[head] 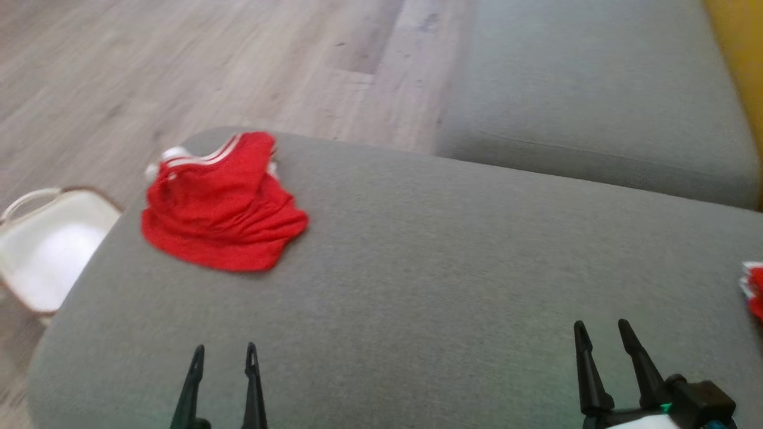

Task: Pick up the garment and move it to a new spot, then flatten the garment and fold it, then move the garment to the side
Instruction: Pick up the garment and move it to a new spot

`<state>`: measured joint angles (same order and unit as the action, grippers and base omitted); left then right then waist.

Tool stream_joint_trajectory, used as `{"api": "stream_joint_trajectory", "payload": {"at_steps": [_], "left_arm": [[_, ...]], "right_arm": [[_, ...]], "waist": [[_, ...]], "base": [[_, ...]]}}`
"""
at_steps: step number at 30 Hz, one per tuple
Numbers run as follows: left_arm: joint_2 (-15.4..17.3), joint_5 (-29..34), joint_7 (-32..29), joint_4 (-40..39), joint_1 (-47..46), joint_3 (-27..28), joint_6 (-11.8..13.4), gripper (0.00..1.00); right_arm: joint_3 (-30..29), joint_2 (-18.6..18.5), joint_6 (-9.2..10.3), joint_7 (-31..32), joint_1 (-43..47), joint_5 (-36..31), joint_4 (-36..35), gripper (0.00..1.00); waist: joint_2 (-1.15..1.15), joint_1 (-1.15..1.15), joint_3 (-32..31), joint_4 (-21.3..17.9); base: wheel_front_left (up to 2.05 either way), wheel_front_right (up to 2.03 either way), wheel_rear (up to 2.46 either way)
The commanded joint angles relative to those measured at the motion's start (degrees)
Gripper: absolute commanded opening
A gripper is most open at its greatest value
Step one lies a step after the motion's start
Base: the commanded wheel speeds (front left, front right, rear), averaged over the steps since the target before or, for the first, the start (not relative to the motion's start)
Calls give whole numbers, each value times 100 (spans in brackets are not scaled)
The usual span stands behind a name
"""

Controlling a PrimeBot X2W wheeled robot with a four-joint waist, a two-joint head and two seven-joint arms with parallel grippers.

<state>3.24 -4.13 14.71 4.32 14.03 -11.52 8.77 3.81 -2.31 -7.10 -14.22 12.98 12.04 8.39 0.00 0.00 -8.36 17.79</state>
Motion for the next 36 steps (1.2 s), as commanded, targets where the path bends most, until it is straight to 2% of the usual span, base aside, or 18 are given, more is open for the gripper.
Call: {"api": "stream_joint_trajectory", "payload": {"at_steps": [1,6,13,18,24,29,32,36], "left_arm": [[-36,27,29,-202,-338,210,-15,100],[-35,45,29,-254,-363,374,-18,100],[-35,61,29,-403,-402,570,45,100],[-24,49,29,-518,-469,698,-5,100],[286,114,29,-800,-983,897,-264,100],[774,87,29,-771,-2134,1162,-578,100],[1047,40,29,-445,-3002,1261,-775,100],[1313,-103,-28,527,-4265,1245,-1104,100]], "right_arm": [[132,-57,-39,-78,-338,-1,-150,100],[223,-57,-39,-78,-466,-59,-120,100],[288,-57,-39,-78,-666,-100,-24,100],[308,-57,-39,-78,-672,-158,17,100],[222,-57,-39,-78,-557,-273,-13,100],[247,-58,-39,-78,-687,-626,-73,100],[348,-146,-39,-78,-940,-773,-111,100],[413,-328,-39,-78,-1326,-875,-186,100]], "waist": [[0,0,73,317],[0,0,212,638],[0,0,382,788],[0,0,457,857],[0,0,629,943],[0,0,1141,837],[0,0,1523,700],[0,0,2023,520]], "base": [[0,0,0],[0,0,0],[0,0,0],[0,0,0],[0,0,0],[0,0,0],[0,0,0],[0,0,0]]}}
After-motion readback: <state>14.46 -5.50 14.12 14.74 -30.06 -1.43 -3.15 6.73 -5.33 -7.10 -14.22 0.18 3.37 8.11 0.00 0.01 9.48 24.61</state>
